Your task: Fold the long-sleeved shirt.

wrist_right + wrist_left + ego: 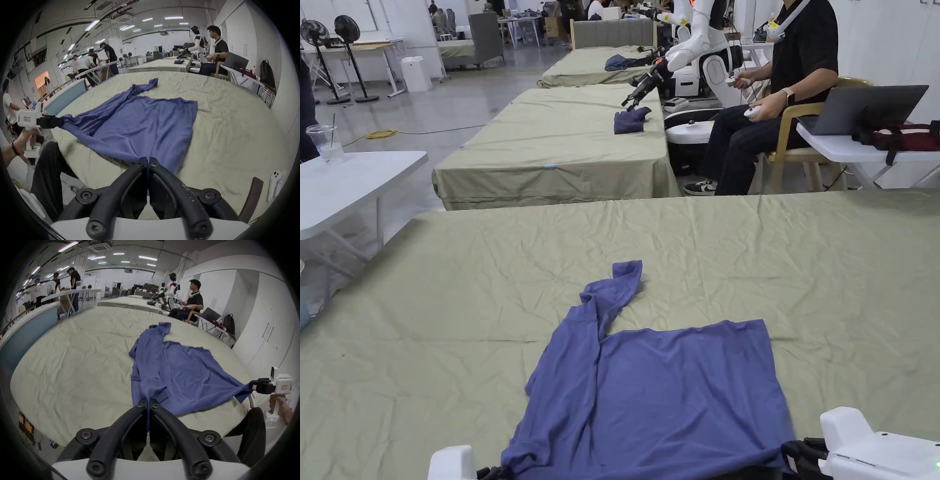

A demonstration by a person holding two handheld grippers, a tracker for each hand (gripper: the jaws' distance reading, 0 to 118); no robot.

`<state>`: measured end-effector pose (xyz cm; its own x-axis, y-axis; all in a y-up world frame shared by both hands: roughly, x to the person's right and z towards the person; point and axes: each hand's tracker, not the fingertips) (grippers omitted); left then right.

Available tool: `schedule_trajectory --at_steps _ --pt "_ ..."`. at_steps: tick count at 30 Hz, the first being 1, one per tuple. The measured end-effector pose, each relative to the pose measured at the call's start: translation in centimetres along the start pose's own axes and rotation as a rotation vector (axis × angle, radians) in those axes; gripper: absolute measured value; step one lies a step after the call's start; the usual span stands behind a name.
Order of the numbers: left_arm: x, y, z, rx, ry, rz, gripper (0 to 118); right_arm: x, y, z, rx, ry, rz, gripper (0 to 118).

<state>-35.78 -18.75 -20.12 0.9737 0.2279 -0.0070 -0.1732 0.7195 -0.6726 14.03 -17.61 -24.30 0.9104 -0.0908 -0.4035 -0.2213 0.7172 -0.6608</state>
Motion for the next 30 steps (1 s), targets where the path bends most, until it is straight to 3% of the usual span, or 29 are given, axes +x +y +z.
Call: schedule_trajectory --at_steps 5,7,9,11,13,22,26,28,30 --pt "-0.4 -0.7 -1.0 -0.044 0.014 -0.03 1 0.0 -0.6 -0.8 -0.029 -0.005 -0.03 4" --pt "-0.2 -0.7 -1.0 -0.045 0.03 -0.039 10 -0.1 -0.8 -0.8 -0.033 -0.008 -0.046 5" --pt "-0.5 -0.5 -1.2 -0.05 0.054 -0.034 34 -0.2 -0.9 -1.0 -0.044 -0.018 -0.061 27" --pt "-0.7 -0.2 -1.0 -0.044 0.049 -0.026 39 -0.2 -0.9 -0.9 -0.065 -0.049 -0.062 54" --pt "-0.6 0.4 -0.6 -0.024 0.056 -0.025 40 -0.3 -0.7 -0.4 -0.056 -0.066 -0.043 60" --pt "2.7 6.5 2.2 0.169 0.056 -0.08 40 -1.3 5.6 5.0 0.179 -0.207 -0.114 60" --pt "5.4 9.2 3.8 0.246 0.074 -0.138 37 -2.1 8.3 6.9 0.277 -0.257 -0.078 57" --pt "5.8 10.4 4.1 0.267 0.038 -0.132 17 -2.2 9.2 7.4 0.291 -0.258 -0.082 46" --pt "6.8 11.1 4.4 0.296 0.061 -0.163 2 -1.7 9.9 7.4 0.315 -0.234 -0.095 18"
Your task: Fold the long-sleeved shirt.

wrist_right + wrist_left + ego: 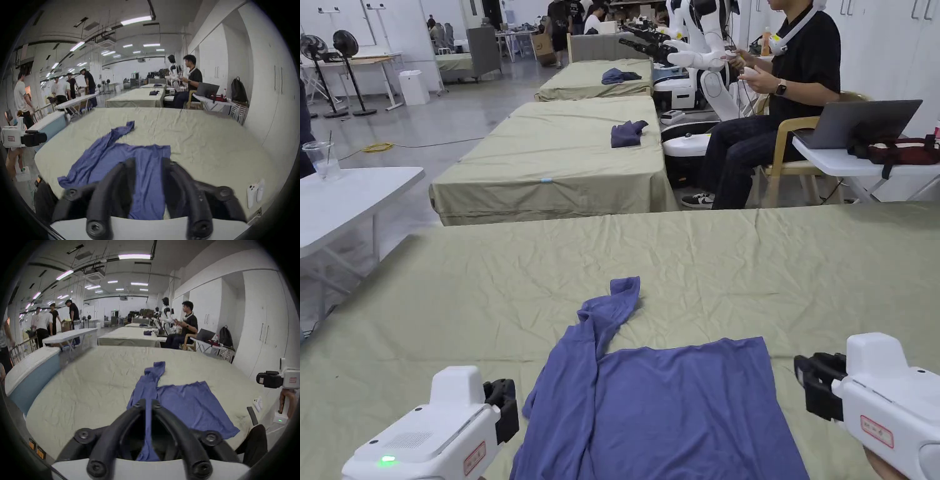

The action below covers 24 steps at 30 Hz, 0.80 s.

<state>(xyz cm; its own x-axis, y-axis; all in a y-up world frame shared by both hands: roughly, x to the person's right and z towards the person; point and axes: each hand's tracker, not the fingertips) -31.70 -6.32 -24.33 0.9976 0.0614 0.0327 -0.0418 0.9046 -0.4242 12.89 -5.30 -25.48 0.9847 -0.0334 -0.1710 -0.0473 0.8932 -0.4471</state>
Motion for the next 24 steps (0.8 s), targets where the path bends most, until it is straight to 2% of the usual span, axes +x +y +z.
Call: schedule_trajectory --at_steps 1,2,5,8,13,17,21,24 --pt "0.3 0.3 -0.1 -0.01 -0.005 -0.004 1 0.1 0.1 -0.1 0.004 0.01 -0.011 7" --pt "0.2 0.6 -0.5 -0.016 -0.02 -0.015 0 0.2 0.3 -0.2 0.004 0.01 -0.021 2" --pt "0.8 1.4 -1.4 -0.041 -0.053 -0.027 0 0.4 0.4 -0.7 0.001 0.039 -0.024 1" --pt "1.0 2.6 -3.4 -0.111 -0.1 -0.047 0 0.2 0.6 -1.5 -0.016 0.03 0.023 1" --pt "1.2 6.3 -9.7 -0.252 -0.169 -0.101 0 0.6 1.3 -3.7 -0.047 0.06 0.017 1" --pt "1.7 9.2 -16.2 -0.301 -0.21 -0.093 0 1.0 2.1 -6.7 -0.083 0.068 0.036 1" --pt "3.3 11.2 -23.6 -0.384 -0.213 -0.162 0 1.9 3.2 -10.6 -0.127 0.087 0.033 1" --pt "4.1 12.3 -29.3 -0.408 -0.243 -0.133 0 2.4 4.2 -14.0 -0.157 0.097 0.046 1"
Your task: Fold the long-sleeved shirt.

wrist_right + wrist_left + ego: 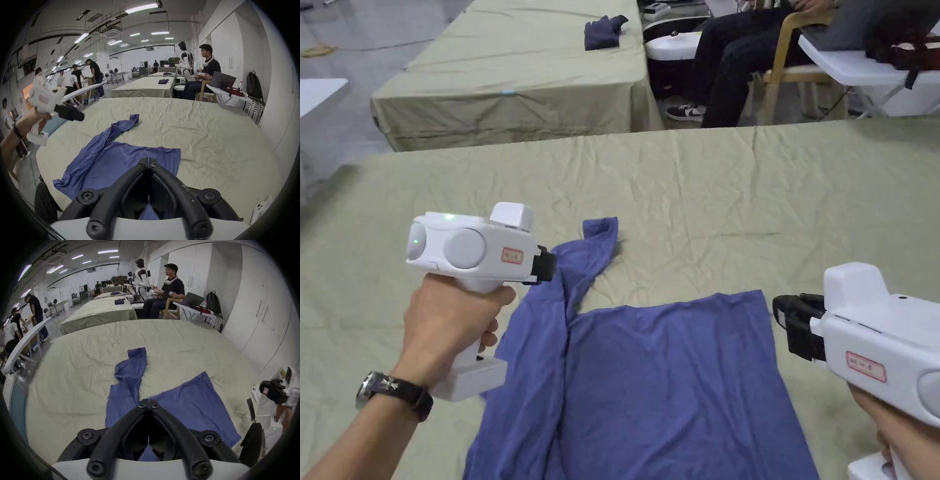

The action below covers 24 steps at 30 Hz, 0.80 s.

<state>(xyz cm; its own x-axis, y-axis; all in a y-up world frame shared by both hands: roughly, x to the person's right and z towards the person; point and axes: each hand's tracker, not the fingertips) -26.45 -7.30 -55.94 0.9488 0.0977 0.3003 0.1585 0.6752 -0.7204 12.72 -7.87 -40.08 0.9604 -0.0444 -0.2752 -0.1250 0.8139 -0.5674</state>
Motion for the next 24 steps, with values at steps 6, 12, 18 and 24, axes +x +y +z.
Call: schedule_trajectory --at_steps 6,12,18,24 --pt "-1.5 4.7 -9.5 -0.059 -0.007 0.008 0 1.7 2.5 -6.4 -0.039 0.018 0.014 1" --pt "-3.5 6.7 -18.6 -0.12 -0.006 0.068 64 2.2 3.2 -10.9 -0.073 0.033 0.056 1" --pt "-4.8 8.3 -24.9 -0.137 0.055 0.046 63 2.8 1.7 -13.9 -0.123 0.046 0.058 1" --pt "-5.1 8.4 -29.7 -0.184 0.045 0.047 62 3.2 0.4 -16.1 -0.165 0.054 0.054 1"
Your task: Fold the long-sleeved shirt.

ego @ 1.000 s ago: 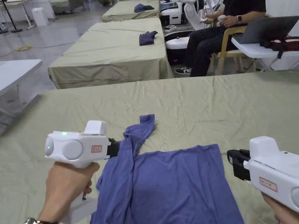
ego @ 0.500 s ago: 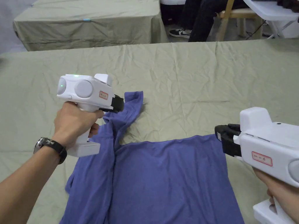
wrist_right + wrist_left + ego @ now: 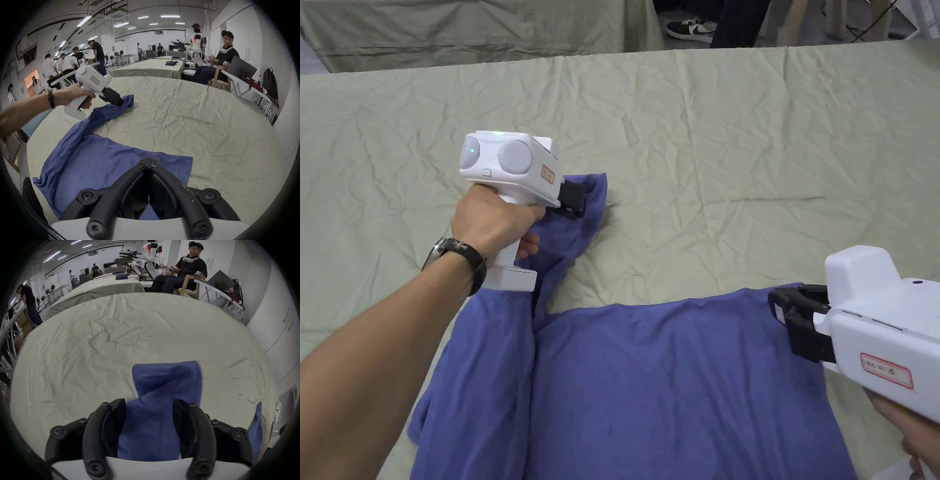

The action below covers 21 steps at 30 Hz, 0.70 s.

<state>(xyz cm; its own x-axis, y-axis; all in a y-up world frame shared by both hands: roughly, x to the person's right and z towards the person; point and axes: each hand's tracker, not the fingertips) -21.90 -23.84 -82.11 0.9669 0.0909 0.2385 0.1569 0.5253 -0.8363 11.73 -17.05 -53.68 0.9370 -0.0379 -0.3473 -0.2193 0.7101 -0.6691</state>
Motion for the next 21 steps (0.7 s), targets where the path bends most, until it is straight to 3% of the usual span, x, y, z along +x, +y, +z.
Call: schedule_trajectory --at_steps 6,7,9,13,18,21 --pt "-0.4 -0.7 -1.5 -0.02 0.005 0.009 59 0.3 -0.7 -0.5 -0.012 -0.001 -0.011 1" --pt "-0.1 -0.7 -1.2 -0.021 0.027 -0.015 52 0.4 -0.7 -0.5 -0.009 -0.001 -0.02 1" --pt "0.0 -0.7 -0.6 0.009 0.045 -0.044 4 0.4 -0.8 -0.3 -0.003 0.001 -0.034 1" --pt "-1.6 -0.7 0.6 0.051 0.008 0.093 4 0.1 -0.7 0.6 0.009 0.005 -0.037 1" --pt "-0.6 -1.3 5.5 0.108 0.002 0.035 4 -0.4 -0.5 2.8 0.039 0.008 -0.051 1" --pt "0.0 -1.9 9.5 0.216 0.002 0.067 4 -0.9 -0.7 4.6 0.056 0.01 -0.06 1"
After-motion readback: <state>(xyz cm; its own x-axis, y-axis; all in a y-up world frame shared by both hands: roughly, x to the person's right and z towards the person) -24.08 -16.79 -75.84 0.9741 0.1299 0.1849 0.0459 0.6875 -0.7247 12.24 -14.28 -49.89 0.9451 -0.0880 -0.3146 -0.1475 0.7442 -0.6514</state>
